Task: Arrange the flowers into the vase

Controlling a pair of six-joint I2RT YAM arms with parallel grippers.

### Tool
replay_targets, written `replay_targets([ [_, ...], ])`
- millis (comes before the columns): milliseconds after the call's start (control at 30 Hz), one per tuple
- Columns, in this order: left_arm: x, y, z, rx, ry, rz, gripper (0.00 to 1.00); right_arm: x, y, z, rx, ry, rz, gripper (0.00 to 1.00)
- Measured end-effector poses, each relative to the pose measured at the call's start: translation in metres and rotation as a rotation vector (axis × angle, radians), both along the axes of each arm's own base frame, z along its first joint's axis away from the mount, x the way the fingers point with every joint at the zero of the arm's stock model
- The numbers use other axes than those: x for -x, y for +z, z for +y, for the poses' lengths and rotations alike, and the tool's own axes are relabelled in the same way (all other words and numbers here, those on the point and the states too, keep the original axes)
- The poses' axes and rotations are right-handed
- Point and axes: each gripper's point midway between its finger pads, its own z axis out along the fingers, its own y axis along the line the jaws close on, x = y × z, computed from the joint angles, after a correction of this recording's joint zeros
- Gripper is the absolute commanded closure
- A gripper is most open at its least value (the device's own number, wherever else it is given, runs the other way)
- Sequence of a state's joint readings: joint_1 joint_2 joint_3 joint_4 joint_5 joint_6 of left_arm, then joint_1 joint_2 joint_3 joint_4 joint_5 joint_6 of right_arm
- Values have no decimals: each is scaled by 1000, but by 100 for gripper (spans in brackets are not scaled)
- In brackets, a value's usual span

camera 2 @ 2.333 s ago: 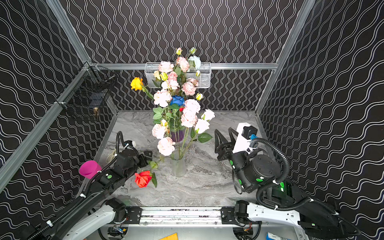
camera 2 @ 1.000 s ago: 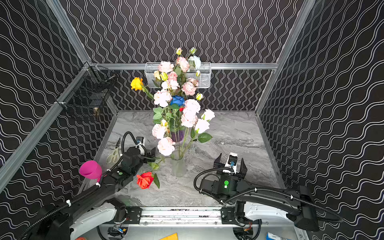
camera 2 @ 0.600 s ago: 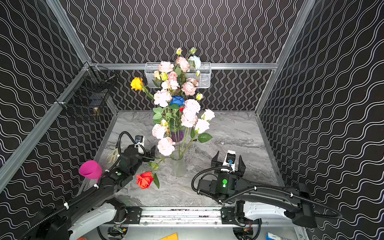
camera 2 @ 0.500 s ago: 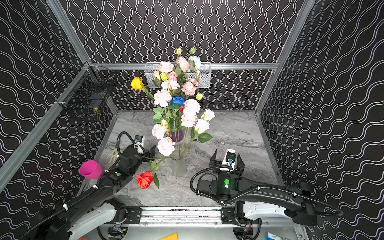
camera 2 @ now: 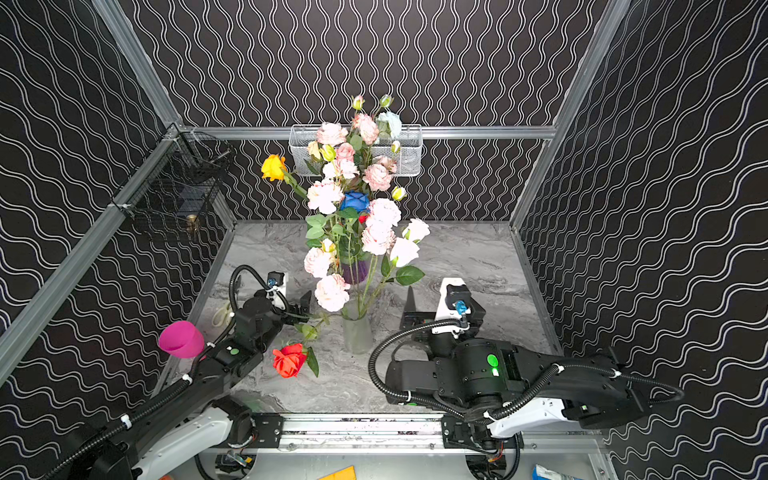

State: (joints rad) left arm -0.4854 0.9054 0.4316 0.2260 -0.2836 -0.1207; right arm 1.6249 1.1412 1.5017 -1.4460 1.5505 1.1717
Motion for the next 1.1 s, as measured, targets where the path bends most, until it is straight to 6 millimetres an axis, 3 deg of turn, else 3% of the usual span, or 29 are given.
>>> replay_targets([
  [100, 0, 2, -1, 5, -3, -7, 1, 3, 21, -6, -28, 22, -4, 1],
  [300, 1, 3, -4, 15, -25, -10, 1, 6, 27, -48, -194, 87, 11, 1],
  [500, 1, 1, -9, 26, -47, -2, 1, 19, 38, -29, -190, 195, 25, 1],
  [700, 3, 7, -10, 43, -55, -14, 2, 21, 56, -43, -259, 265, 42, 1],
  [1100, 10, 12, -11, 63, -77, -26, 1, 26, 88, -31, -64, 282, -4, 1],
])
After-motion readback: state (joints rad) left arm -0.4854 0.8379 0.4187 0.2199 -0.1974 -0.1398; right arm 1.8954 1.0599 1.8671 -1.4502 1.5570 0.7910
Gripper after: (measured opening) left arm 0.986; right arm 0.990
